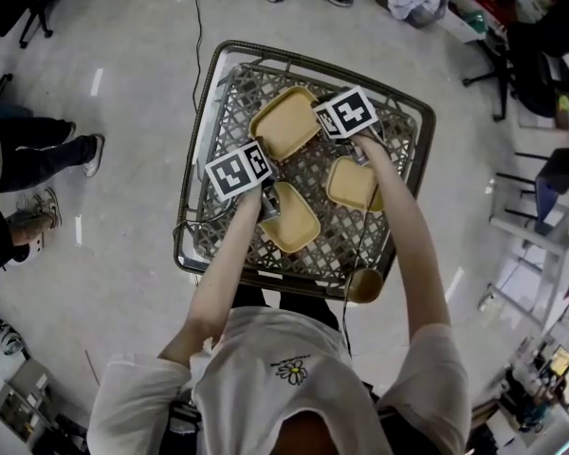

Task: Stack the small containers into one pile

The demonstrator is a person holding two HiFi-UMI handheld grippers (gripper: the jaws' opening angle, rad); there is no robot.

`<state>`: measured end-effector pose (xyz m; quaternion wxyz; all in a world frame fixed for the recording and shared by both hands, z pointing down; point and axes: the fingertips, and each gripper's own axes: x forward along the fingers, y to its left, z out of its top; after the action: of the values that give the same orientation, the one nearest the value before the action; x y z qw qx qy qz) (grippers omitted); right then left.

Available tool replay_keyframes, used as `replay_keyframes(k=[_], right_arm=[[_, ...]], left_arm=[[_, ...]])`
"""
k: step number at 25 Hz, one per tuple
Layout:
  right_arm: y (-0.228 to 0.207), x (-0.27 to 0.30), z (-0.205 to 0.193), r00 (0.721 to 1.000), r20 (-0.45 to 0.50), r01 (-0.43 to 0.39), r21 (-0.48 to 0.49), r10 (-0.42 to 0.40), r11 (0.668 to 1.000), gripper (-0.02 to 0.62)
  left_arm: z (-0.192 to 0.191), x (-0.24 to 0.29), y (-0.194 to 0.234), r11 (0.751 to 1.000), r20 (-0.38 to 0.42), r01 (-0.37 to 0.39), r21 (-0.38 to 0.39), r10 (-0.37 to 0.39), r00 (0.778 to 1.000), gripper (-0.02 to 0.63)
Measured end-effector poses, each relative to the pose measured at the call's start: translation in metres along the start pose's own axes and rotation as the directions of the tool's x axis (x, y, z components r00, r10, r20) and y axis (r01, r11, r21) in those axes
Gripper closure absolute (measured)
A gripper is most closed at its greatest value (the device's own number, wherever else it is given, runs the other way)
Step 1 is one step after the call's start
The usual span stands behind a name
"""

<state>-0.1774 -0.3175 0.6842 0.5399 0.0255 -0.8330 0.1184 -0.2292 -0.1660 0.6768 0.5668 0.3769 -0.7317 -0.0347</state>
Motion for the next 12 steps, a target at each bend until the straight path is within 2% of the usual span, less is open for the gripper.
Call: replay_keyframes(k=[7,12], right_arm=[[0.007,-0.04,0.022,0.992,0.122,0.014,0.06,-0.021,0.998,0.552],[0.018,-0.1,0.049,0.961,0.253,0.097,0.073,-0.113,0.993,0.552]], left_arm=[[0.029,-0.023,-0.012,0.998,0.082,0.042,0.036,-0.045,0.996,0.558],[0.065,-0.061,-0.036,0.99,0.174,0.102,0.098,-0.118,0.978,0.565]])
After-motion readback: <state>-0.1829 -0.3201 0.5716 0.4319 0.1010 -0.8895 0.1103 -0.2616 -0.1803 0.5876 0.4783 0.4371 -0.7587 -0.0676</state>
